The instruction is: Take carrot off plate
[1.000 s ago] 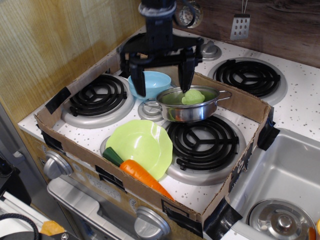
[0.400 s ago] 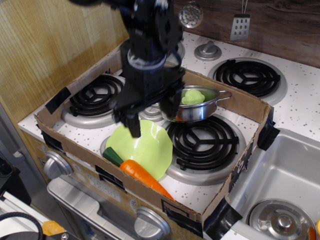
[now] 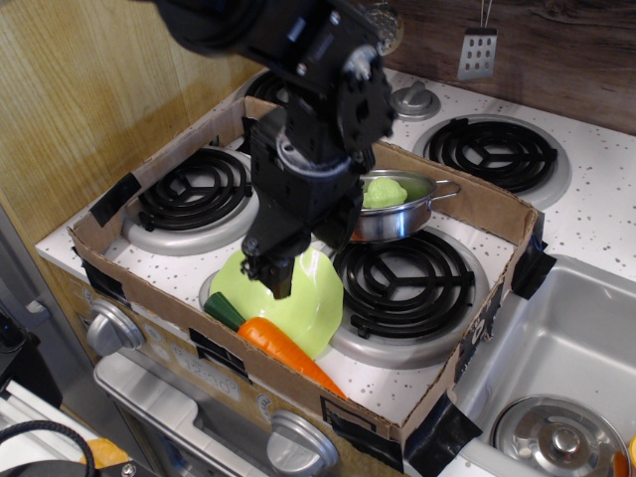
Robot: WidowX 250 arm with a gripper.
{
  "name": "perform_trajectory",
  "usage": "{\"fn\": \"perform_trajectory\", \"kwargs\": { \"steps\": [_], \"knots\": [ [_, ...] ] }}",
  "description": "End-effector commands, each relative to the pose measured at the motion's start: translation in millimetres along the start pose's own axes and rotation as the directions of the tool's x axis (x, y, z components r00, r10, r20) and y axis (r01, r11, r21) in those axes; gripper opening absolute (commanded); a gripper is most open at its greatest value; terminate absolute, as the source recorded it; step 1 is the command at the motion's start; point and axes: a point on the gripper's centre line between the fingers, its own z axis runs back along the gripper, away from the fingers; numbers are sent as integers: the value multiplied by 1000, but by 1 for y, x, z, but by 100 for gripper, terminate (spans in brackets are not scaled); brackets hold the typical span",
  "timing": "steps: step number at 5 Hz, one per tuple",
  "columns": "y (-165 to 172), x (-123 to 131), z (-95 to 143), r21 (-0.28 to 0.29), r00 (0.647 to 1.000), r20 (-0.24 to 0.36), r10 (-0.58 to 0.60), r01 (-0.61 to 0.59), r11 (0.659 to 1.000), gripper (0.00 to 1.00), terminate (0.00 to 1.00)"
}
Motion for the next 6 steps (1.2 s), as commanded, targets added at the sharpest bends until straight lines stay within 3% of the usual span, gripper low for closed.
{"fn": "perform_trajectory", "kwargs": {
  "steps": [1,6],
  "knots": [
    [-5,2,-1,6,993,-26,115,-115,993,100,0],
    [22,6,-28,19,982,-51,181,-181,983,100,0]
  ]
}}
